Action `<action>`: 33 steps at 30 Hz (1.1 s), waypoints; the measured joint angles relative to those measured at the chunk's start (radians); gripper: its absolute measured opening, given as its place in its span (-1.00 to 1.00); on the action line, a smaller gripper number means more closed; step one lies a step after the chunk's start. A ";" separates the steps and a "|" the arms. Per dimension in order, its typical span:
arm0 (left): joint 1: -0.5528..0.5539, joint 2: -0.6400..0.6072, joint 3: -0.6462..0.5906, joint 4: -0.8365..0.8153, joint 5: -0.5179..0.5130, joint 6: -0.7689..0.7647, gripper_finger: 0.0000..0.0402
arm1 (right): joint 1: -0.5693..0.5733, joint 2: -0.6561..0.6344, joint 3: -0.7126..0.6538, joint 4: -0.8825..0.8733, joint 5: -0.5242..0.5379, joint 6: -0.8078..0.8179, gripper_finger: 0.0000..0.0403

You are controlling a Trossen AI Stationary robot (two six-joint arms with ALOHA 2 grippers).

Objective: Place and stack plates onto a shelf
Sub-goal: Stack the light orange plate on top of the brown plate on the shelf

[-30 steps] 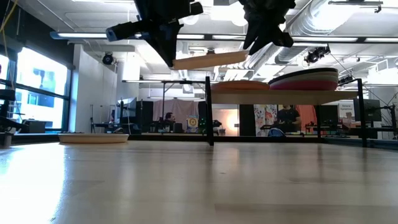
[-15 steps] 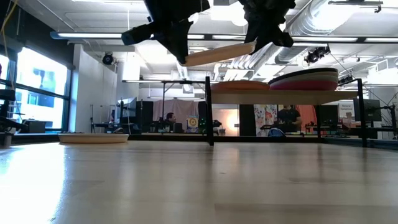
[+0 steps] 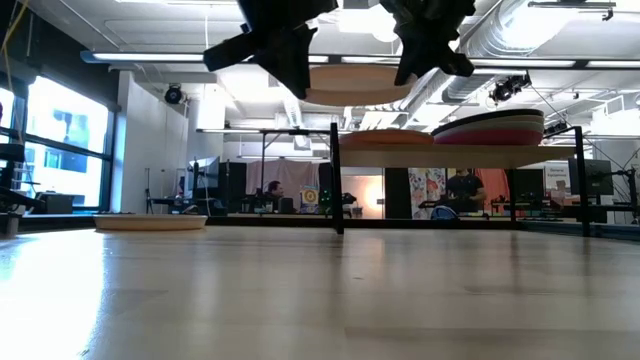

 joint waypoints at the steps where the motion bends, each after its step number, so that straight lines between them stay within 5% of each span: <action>1: 0.000 0.000 0.000 0.000 0.003 -0.017 -0.90 | 0.001 0.000 0.000 0.000 0.000 0.000 -0.99; 16: 0.035 -0.001 0.000 0.010 0.153 -0.326 -0.54 | 0.001 0.000 0.000 0.002 -0.010 -0.008 -1.00; 33: -0.007 -0.020 -0.001 0.011 -0.201 -0.483 -0.42 | -0.129 -0.001 0.000 -0.016 -0.043 -0.096 -1.00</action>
